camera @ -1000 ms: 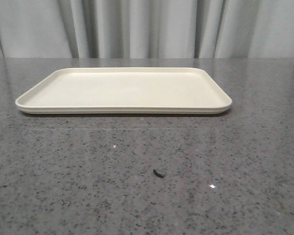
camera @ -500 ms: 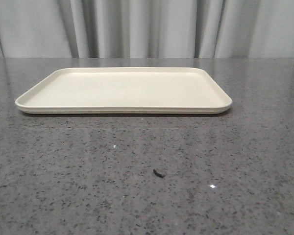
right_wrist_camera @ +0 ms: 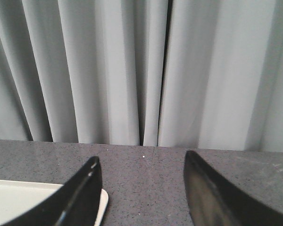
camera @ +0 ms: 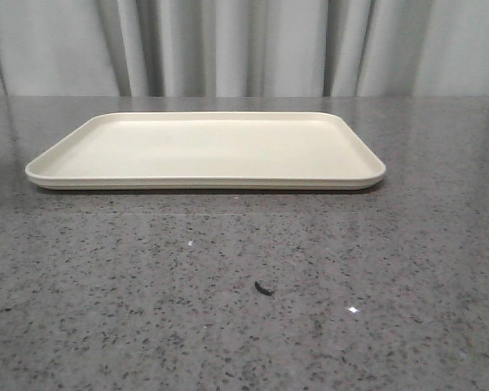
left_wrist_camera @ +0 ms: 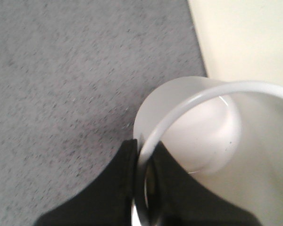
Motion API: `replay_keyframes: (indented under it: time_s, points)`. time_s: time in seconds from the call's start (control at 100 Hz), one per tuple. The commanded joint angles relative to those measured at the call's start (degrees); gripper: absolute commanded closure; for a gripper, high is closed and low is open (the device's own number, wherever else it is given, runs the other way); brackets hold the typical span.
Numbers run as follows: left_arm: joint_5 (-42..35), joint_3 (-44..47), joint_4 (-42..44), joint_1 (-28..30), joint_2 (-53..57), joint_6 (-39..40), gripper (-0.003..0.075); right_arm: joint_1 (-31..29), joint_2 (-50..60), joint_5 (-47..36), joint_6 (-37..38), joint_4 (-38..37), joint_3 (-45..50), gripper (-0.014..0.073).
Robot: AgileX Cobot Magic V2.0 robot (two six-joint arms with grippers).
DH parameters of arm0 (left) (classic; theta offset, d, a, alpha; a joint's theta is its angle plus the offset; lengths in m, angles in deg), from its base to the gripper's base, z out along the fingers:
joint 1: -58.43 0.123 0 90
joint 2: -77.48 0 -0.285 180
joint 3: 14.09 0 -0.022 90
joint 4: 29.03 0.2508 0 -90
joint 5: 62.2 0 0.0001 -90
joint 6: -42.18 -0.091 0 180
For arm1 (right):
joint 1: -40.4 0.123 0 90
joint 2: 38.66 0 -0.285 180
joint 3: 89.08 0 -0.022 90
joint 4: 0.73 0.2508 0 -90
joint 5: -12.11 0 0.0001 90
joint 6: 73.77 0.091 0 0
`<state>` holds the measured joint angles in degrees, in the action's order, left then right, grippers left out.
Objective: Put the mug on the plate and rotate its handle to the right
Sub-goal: 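Lift the mug with the left gripper and carry it over the tray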
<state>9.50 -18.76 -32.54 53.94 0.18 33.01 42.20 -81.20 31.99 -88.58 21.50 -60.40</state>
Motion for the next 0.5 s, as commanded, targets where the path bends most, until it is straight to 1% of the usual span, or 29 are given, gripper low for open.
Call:
replay_keyframes:
  time_s: [0.0, 0.07, 0.13, 0.34, 0.49]
  points:
    - [-2.58, -5.71, -8.12, -0.03, -2.26, -2.68, 0.0739, 0.07, -0.55, -3.62, -0.59, 0.29, -1.92, 0.0188]
    - [-2.58, -8.91, -12.16, -1.18, -5.25, -4.03, 0.0739, 0.07, -0.55, -3.41, -0.59, 0.29, -1.92, 0.0188]
    - [-2.58, -11.38, -13.66, -3.09, -8.07, -4.43, 0.0739, 0.07, -0.55, -3.23, -0.59, 0.29, -1.92, 0.0188]
    - [-2.68, -20.06, -14.04, -11.56, -18.23, -4.43, 0.0739, 0.07, -0.55, -2.85, -0.59, 0.29, -1.92, 0.0188]
    - [-2.58, -25.07, -14.16, -16.19, -24.54, -4.43, 0.0739, 0.07, -0.55, -2.55, -0.59, 0.29, -1.92, 0.0188]
